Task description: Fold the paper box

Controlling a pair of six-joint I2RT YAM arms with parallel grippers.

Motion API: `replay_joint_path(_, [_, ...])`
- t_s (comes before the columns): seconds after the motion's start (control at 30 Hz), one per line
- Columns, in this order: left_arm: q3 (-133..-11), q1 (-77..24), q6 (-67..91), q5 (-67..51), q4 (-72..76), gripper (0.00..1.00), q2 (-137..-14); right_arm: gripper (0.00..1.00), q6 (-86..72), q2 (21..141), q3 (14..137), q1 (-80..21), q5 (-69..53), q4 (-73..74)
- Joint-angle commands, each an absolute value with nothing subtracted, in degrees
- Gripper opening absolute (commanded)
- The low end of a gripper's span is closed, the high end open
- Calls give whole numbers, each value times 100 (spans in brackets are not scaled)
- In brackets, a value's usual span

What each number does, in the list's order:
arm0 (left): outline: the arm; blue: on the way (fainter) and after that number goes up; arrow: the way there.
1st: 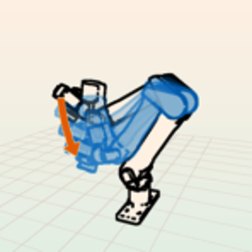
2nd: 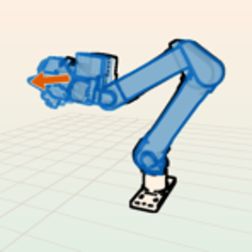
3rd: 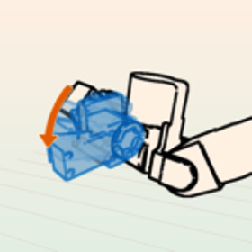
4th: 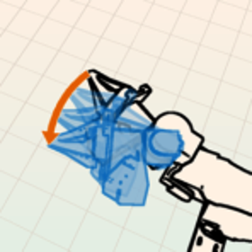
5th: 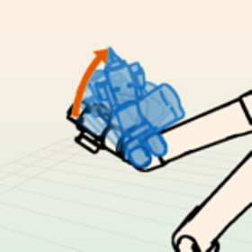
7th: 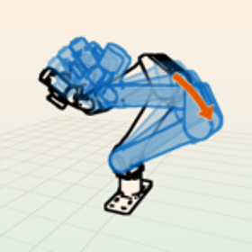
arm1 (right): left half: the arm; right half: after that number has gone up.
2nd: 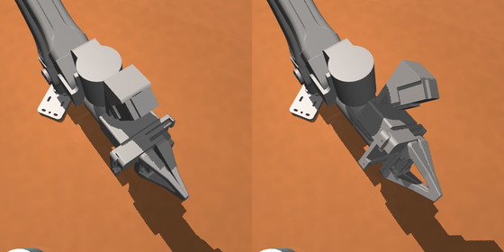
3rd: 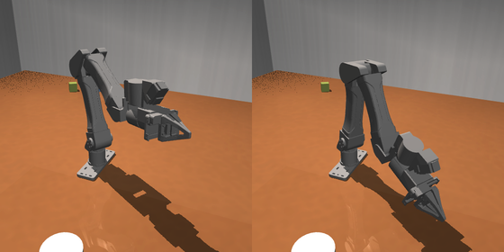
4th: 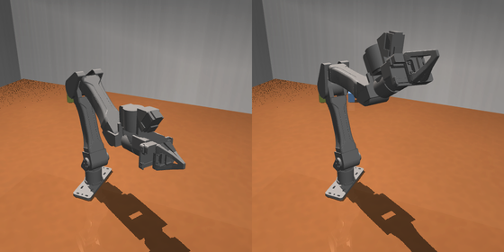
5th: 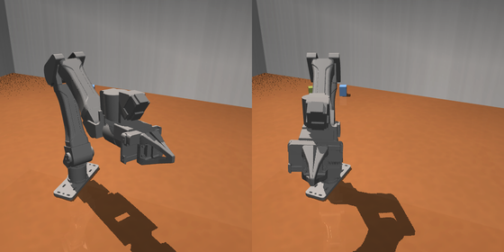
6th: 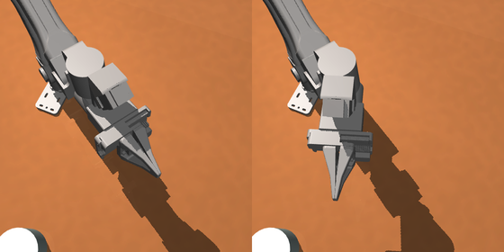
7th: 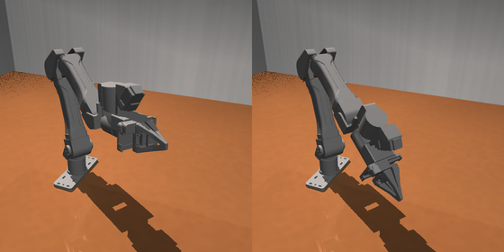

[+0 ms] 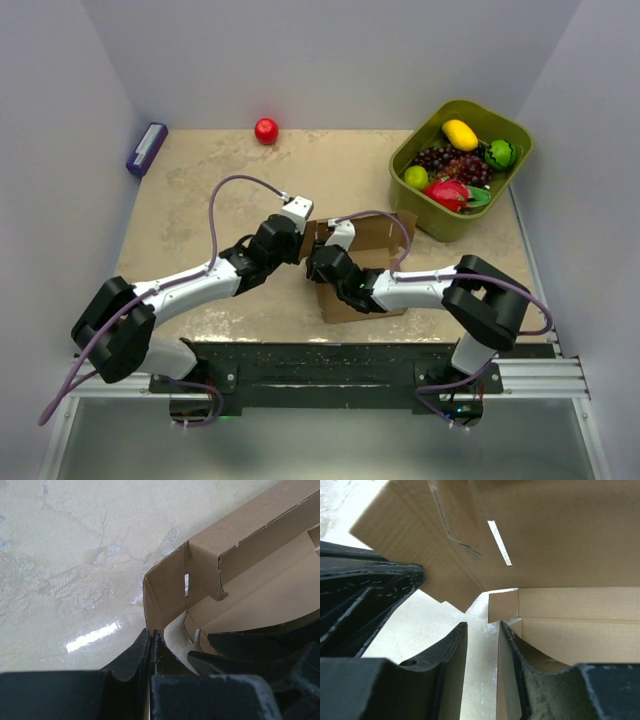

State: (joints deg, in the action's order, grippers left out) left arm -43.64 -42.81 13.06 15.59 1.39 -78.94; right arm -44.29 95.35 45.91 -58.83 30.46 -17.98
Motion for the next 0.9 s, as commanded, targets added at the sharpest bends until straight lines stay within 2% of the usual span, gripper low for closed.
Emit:
replay_joint_path(0.0, [-4500,-4254,1415,1512,193,0,-7682,35,-4641,9676,4922,-5906,3287,-1942])
replay_joint_path(0.2, [-4491,-4263,1406,1494,176,0,-7664,33,-4597,9870,5123,-5906,3418,-1803])
replay_joint_path(0.33, [-4482,-4263,1389,1529,158,0,-7620,24,-4728,9932,5194,-5906,3769,-1442])
replay_joint_path(0.57, [-4447,-4254,1336,1520,158,0,-7550,22,-4720,9984,5212,-5880,4104,-1196])
replay_joint_path(0.7, [-4438,-4263,1318,1538,149,0,-7524,16,-4729,9958,5168,-5827,4131,-1143])
replay_joint_path(0.87, [-4439,-4263,1292,1617,105,0,-7506,15,-4878,9870,5098,-5792,4227,-976])
